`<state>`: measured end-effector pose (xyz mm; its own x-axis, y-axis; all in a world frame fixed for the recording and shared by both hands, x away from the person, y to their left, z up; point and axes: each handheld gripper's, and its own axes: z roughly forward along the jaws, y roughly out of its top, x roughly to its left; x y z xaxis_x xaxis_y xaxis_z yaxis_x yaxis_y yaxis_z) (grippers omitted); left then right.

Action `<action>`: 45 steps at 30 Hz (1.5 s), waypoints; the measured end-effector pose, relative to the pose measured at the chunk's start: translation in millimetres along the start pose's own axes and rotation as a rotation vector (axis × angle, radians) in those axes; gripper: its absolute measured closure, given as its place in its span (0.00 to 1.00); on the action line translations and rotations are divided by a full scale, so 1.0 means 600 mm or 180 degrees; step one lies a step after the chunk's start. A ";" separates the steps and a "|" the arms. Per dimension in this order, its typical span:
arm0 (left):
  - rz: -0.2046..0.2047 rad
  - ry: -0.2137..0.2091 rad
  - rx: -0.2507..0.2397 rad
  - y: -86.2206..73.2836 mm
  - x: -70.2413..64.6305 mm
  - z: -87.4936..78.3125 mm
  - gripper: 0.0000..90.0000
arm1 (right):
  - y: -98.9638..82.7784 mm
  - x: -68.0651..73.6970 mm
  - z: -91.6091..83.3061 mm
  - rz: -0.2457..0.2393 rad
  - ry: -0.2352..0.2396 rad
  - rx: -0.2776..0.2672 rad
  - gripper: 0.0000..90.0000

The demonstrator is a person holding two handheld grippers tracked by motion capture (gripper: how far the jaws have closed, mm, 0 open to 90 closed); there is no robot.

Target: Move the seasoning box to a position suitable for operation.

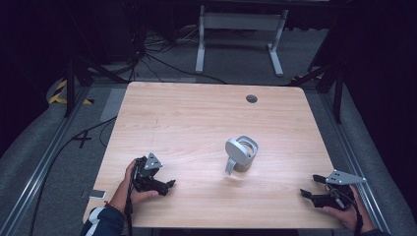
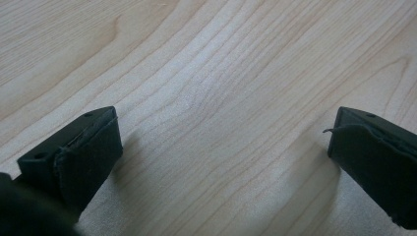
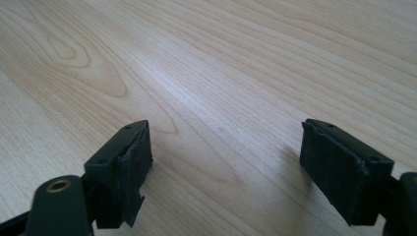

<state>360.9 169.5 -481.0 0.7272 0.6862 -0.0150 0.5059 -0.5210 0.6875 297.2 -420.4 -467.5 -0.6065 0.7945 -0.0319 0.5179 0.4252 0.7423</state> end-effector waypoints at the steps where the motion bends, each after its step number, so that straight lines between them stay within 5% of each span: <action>1: -0.0001 0.0009 -0.0004 0.000 0.000 0.000 0.00 | 0.000 0.000 0.000 -0.0002 -0.0001 -0.0002 0.22; 14: -0.0033 0.0016 -0.0007 -0.003 0.000 -0.002 0.00 | 0.002 0.004 -0.004 -0.0029 0.0010 0.0032 0.30; 23: -0.0023 0.0011 0.0004 -0.003 0.001 -0.003 0.00 | 0.015 0.013 -0.018 -0.0063 0.0114 -0.0121 0.60; 24: -0.0028 0.0012 -0.0005 -0.003 0.001 -0.002 0.00 | 0.020 0.018 -0.023 -0.0083 0.0199 -0.0173 0.72; 32: -0.0021 0.0011 0.0006 -0.003 0.001 -0.003 0.00 | 0.041 0.041 -0.032 -0.0210 0.0199 -0.0277 0.98; 45: -0.0025 0.0013 0.0007 -0.003 0.001 -0.003 0.00 | 0.110 0.110 -0.028 -0.0547 0.0473 -0.0471 1.00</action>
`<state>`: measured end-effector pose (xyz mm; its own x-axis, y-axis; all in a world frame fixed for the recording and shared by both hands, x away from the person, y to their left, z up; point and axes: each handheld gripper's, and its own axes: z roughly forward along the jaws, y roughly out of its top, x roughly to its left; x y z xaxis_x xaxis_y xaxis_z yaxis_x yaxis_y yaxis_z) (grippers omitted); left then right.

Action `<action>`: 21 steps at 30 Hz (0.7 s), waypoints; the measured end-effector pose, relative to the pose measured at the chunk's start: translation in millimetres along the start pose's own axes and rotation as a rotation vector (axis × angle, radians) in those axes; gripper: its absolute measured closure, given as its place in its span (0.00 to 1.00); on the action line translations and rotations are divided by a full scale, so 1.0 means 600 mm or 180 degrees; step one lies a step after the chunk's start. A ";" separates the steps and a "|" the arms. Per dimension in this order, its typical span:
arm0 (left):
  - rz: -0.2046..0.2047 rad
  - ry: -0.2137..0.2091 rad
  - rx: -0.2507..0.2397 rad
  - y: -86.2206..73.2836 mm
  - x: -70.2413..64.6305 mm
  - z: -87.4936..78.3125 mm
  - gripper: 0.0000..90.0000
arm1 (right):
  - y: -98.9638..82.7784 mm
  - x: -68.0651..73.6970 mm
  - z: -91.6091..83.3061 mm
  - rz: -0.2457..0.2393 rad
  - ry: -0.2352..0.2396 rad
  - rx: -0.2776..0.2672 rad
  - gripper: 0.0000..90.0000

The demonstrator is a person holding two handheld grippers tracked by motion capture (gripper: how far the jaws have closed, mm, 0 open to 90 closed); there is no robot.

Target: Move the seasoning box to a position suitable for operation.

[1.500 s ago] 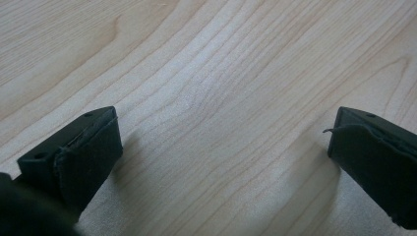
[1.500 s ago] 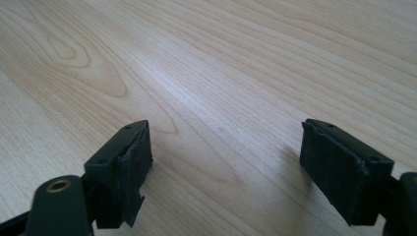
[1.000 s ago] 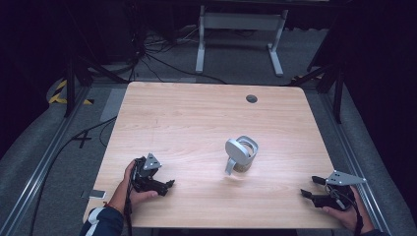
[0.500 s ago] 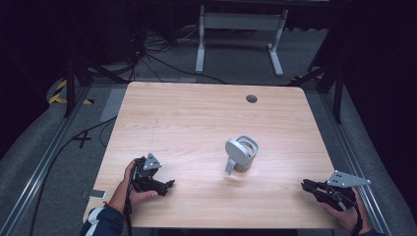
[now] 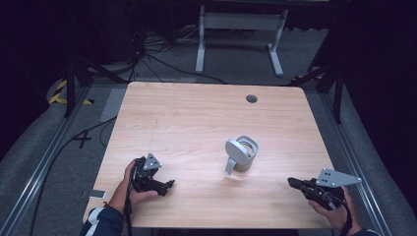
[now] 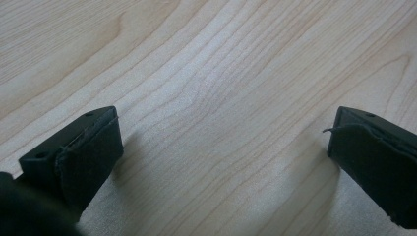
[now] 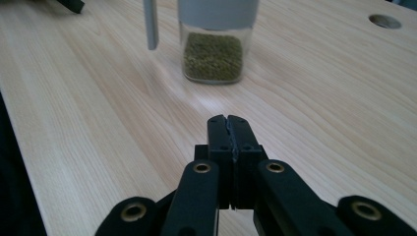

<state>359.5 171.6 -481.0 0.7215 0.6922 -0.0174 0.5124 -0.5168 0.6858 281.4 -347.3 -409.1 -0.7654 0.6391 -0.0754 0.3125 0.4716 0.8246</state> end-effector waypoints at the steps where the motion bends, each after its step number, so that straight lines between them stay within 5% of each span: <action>1: 0.0000 0.0000 0.0000 0.000 0.000 0.000 0.00 | 0.003 0.003 0.003 -0.0012 0.0033 0.0005 1.00; 21: 0.0000 -0.0007 0.0004 0.000 0.000 0.000 0.00 | 0.091 0.056 0.050 -0.0424 0.0261 -0.0155 1.00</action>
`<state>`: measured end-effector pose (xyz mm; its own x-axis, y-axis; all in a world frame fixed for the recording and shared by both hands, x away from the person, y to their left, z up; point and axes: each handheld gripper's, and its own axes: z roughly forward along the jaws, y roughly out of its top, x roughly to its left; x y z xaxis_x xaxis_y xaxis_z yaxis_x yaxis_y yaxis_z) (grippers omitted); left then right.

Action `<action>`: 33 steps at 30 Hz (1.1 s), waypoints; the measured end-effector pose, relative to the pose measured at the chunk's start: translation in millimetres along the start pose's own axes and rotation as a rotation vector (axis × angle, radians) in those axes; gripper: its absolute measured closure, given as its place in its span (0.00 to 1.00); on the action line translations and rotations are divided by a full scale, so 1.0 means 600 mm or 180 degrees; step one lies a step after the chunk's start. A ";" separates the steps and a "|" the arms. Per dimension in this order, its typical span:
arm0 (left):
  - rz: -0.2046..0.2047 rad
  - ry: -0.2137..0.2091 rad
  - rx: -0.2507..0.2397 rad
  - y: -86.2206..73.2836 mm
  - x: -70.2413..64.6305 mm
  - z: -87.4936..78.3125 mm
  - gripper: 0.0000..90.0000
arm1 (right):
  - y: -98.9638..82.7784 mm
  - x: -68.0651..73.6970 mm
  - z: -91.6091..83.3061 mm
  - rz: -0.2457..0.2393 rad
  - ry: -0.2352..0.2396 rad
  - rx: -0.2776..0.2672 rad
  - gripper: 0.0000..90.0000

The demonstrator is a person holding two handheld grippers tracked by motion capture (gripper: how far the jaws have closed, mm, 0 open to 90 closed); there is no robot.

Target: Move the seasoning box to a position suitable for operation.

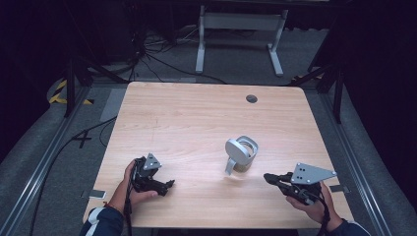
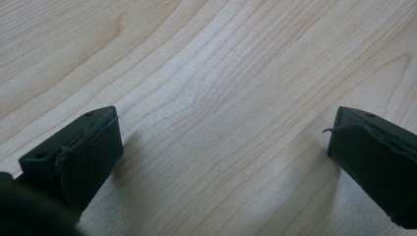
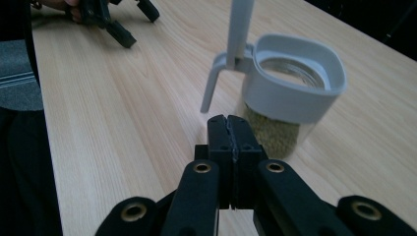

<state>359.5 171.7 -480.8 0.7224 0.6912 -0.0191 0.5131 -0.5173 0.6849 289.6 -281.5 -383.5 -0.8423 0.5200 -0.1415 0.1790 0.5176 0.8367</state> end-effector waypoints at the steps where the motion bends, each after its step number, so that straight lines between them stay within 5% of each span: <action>1: 0.0002 0.0005 -0.0007 0.000 0.000 0.000 0.00 | 0.005 0.002 0.002 -0.0019 0.0011 -0.0019 1.00; 14: 0.0004 0.0000 0.0000 0.000 0.000 0.000 0.00 | 0.063 0.019 0.031 -0.0195 0.0141 -0.0211 1.00; 33: -0.0004 0.0006 -0.0017 0.000 0.000 0.001 0.00 | 0.089 0.015 0.046 -0.0244 0.0133 -0.0280 1.00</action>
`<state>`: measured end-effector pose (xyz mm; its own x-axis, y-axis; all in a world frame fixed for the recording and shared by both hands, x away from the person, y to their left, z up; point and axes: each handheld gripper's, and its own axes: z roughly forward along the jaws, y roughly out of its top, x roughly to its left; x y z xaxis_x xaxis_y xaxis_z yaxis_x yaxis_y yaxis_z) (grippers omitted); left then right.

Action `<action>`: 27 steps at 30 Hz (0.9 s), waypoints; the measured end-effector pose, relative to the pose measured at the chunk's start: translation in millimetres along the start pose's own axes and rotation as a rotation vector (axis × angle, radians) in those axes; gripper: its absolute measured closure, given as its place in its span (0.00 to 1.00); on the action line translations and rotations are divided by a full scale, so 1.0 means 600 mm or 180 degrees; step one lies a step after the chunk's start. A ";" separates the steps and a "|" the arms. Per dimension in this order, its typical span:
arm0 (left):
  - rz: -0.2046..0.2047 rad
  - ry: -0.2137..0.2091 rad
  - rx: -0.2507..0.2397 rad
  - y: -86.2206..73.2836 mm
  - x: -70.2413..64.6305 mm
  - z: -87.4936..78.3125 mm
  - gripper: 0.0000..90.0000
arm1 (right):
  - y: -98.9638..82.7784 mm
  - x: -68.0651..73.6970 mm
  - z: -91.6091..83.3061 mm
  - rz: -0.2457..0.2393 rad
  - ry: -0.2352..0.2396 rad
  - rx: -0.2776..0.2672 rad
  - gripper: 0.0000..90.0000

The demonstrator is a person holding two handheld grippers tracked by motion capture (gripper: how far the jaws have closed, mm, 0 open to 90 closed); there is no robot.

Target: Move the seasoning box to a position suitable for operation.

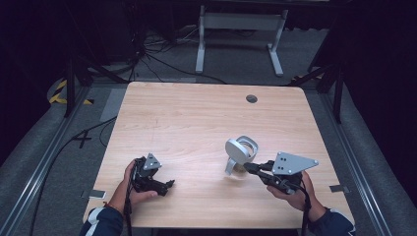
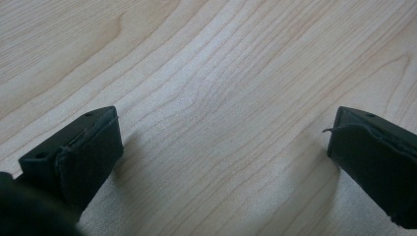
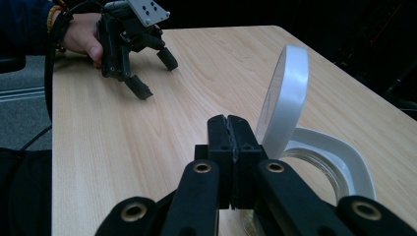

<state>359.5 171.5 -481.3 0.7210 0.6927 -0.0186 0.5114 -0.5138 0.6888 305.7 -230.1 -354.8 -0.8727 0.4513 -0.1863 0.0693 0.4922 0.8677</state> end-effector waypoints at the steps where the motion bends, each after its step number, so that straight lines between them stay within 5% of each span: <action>1: 0.0005 -0.0001 -0.0001 0.000 0.000 0.000 0.00 | 0.001 -0.001 0.000 -0.0003 -0.0002 -0.0010 1.00; 27: -0.0001 0.0000 -0.0001 0.000 0.000 0.000 0.00 | 0.000 -0.019 0.001 0.0039 -0.0117 0.0003 1.00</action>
<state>359.5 171.5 -481.3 0.7208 0.6929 -0.0189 0.5115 -0.5134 0.6890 316.2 -234.7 -353.1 -0.8534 0.4844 -0.1925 0.0803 0.4871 0.8697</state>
